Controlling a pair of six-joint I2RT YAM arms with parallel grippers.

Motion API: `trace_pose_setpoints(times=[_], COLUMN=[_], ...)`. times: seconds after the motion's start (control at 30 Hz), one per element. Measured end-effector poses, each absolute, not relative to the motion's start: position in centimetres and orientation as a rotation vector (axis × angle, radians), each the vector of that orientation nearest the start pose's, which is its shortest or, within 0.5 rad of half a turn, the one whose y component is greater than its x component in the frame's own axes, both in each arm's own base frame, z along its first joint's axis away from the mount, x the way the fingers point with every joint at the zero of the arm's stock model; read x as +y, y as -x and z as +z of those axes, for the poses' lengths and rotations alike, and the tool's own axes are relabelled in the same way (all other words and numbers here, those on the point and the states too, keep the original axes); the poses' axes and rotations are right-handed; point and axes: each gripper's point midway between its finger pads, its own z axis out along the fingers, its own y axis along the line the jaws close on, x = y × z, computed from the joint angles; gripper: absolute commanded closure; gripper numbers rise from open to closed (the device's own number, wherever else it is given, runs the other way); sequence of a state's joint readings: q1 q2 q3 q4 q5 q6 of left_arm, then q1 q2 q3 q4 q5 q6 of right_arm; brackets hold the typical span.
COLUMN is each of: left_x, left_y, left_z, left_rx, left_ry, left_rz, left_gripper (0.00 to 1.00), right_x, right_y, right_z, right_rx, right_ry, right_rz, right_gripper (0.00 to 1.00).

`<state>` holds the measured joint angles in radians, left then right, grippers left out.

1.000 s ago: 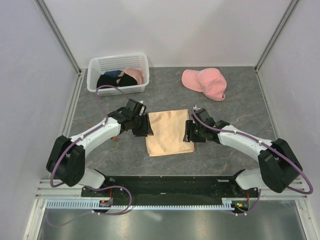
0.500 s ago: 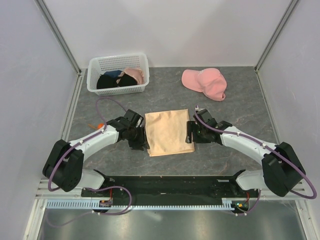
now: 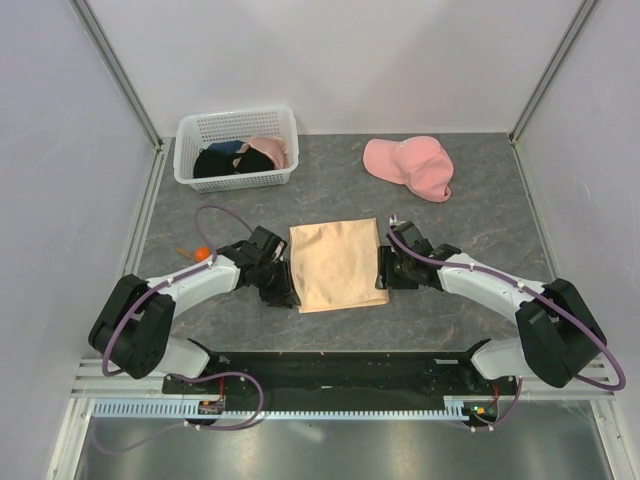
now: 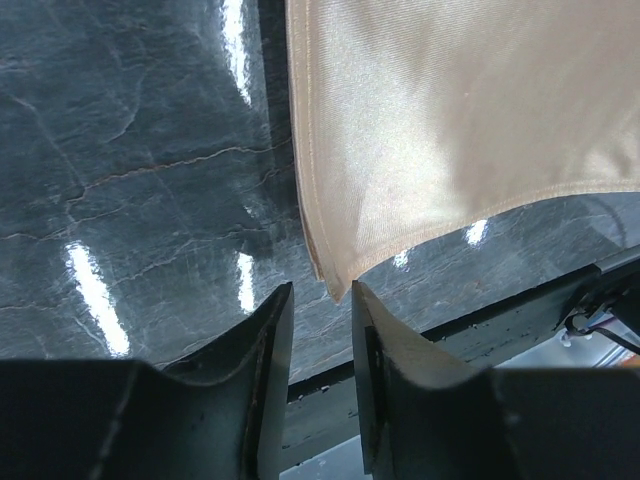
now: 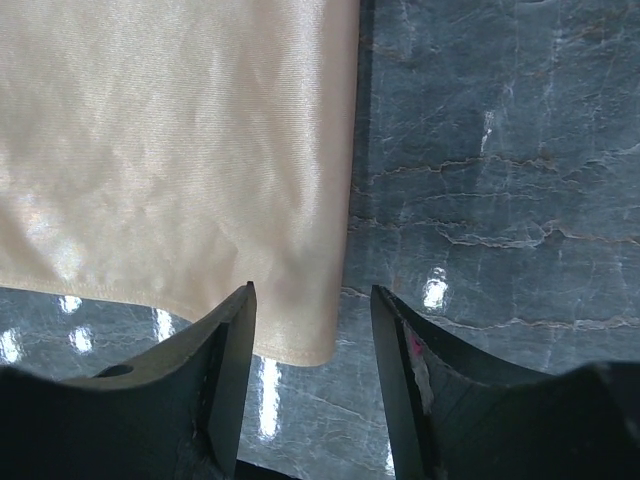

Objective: Fold the napkin into a case and place the utensils inside
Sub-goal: Smooth out the square-folded napkin at the center of the board.

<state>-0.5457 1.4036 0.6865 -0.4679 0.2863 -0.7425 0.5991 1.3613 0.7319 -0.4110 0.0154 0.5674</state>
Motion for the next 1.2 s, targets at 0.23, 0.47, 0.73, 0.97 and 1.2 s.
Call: trace_pose_setpoints(times=[0.23, 0.47, 0.73, 0.97, 1.2], left_x=[-20.4, -20.4, -20.5, -20.9, -22.1], left_y=[-18.7, -18.7, -18.9, -19.1, -18.9], left_z=[2.9, 2.5, 2.2, 2.8, 4.4], left_rx=[2.905, 2.916, 2.914, 2.891, 2.854], left_ry=[0.206, 0.21, 0.213, 0.213, 0.194], left_rz=[-0.699, -0.691, -0.694, -0.728, -0.824], left_gripper=[0.72, 0.71, 0.86, 0.96, 0.97], right_x=[18.2, 18.3, 18.3, 18.2, 18.5], right_y=[-22.9, -23.0, -23.0, -22.5, -22.2], right_z=[3.4, 3.4, 3.4, 3.0, 3.0], right_rx=[2.694, 2.691, 2.689, 2.707, 2.715], right_ry=[0.041, 0.042, 0.047, 0.051, 0.057], right_rz=[0.374, 0.379, 0.378, 0.386, 0.41], right_gripper=[0.44, 0.44, 0.44, 0.46, 0.56])
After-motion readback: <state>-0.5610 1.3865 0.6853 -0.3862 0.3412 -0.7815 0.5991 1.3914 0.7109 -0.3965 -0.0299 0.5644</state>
